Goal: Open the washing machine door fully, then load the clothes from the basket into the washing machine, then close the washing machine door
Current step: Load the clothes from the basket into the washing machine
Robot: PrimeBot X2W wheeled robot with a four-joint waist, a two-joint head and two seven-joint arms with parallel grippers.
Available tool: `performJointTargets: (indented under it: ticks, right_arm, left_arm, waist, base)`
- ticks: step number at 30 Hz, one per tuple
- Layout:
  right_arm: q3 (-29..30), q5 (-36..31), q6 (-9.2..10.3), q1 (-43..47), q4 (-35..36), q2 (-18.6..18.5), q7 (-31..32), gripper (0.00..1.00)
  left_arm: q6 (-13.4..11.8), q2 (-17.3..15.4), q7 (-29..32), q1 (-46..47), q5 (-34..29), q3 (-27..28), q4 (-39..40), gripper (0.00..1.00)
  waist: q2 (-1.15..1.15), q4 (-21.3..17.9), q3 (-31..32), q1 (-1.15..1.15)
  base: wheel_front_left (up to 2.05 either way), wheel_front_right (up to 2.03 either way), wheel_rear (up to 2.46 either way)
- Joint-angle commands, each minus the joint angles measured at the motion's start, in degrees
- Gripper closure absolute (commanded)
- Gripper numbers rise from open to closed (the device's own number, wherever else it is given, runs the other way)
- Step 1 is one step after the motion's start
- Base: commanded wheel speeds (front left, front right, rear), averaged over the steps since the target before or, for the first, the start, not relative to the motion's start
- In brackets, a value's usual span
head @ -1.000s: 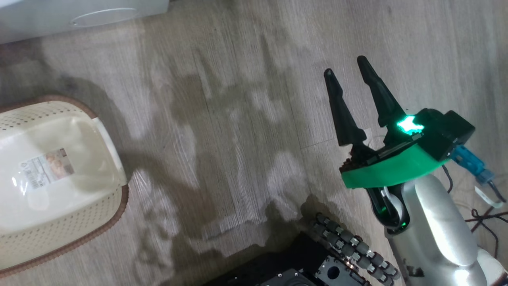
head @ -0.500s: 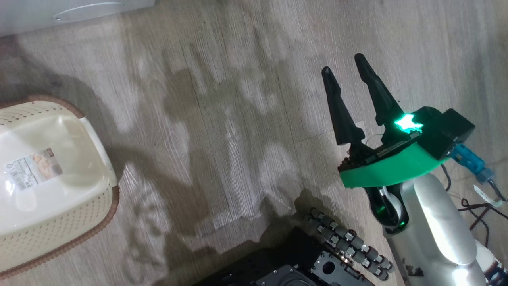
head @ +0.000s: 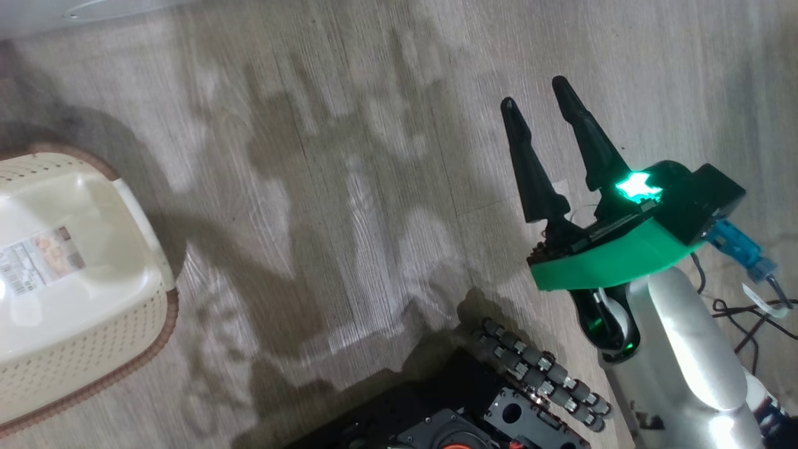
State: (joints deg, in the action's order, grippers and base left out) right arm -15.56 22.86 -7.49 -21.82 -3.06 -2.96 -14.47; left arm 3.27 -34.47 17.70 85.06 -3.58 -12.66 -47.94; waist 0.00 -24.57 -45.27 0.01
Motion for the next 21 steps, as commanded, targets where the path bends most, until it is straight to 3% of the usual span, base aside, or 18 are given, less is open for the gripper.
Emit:
performJointTargets:
  ticks: [1,12,21]
  right_arm:
    - [-1.2,0.6,0.0,0.5,1.8,0.1,-0.5,0.0]
    - [-3.1,3.5,0.0,-0.5,2.4,0.1,-0.5,0.0]
    - [-4.0,4.9,0.0,-0.7,2.4,0.1,-0.5,0.0]
  left_arm:
    - [-0.5,-2.6,-1.1,2.4,-0.2,0.8,1.7,1.0]
    - [-3.7,-1.8,-10.8,9.6,1.9,2.5,0.3,1.0]
    - [-6.4,-0.8,-14.2,12.7,5.9,5.9,-4.6,1.0]
  waist:
    - [0.0,-0.4,-0.5,-0.01]
    - [0.0,-3.4,-4.1,-0.01]
    - [0.0,-5.0,-5.5,-0.01]
  base:
    - [0.0,0.0,0.0]
    - [0.0,0.0,0.0]
    - [0.0,0.0,0.0]
